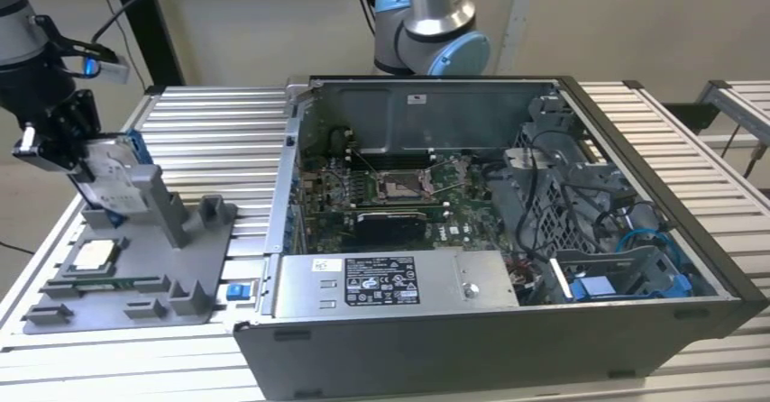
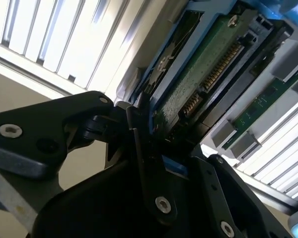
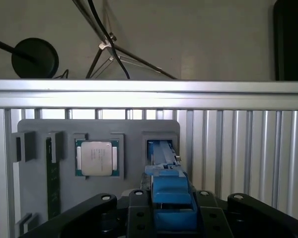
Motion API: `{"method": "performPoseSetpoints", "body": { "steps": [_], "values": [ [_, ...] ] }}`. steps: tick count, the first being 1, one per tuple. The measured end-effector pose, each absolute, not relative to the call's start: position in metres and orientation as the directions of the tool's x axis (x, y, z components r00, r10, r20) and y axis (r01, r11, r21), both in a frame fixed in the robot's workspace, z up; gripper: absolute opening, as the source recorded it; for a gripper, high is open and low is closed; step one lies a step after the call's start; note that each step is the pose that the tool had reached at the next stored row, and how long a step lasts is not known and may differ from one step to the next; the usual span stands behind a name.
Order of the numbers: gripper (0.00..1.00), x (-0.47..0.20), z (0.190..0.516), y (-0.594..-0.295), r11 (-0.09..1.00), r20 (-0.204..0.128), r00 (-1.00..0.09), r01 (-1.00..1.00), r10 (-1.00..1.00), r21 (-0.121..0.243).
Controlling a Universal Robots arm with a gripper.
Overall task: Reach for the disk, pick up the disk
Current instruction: 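Pick up the disk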
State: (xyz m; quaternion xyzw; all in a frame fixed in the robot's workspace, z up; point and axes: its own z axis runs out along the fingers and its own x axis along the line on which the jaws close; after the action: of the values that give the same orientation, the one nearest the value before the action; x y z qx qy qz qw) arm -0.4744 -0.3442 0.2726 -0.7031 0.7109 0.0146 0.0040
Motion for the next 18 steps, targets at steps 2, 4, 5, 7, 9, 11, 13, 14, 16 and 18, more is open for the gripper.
{"method": "performPoseSetpoints", "body": {
  "steps": [2, 4, 5, 7, 9, 11, 13, 14, 16, 18],
  "values": [
    [0.00, -0.474, 0.275, -0.344, 0.011, -0.026, -0.011, -1.000, -1.000, 0.015],
    [0.00, -0.474, 0.277, -0.344, 0.011, -0.026, -0.011, -1.000, -1.000, 0.015],
    [0.00, -0.474, 0.279, -0.344, 0.011, -0.026, -0.011, -1.000, -1.000, 0.015],
    [0.00, -0.474, 0.282, -0.344, 0.011, -0.026, -0.011, -1.000, -1.000, 0.015],
    [0.00, -0.474, 0.286, -0.344, 0.011, -0.026, -0.011, -1.000, -1.000, 0.015],
    [0.00, -0.474, 0.290, -0.344, 0.011, -0.026, -0.011, -1.000, -1.000, 0.015],
    [0.00, -0.474, 0.293, -0.344, 0.011, -0.026, -0.011, -1.000, -1.000, 0.016],
    [0.00, -0.474, 0.295, -0.344, 0.011, -0.026, -0.011, -1.000, -1.000, 0.016],
    [0.00, -0.474, 0.300, -0.344, 0.011, -0.026, -0.011, -1.000, -1.000, 0.017],
    [0.00, -0.474, 0.304, -0.344, 0.011, -0.026, -0.011, -1.000, -1.000, 0.018]
  ]
}}
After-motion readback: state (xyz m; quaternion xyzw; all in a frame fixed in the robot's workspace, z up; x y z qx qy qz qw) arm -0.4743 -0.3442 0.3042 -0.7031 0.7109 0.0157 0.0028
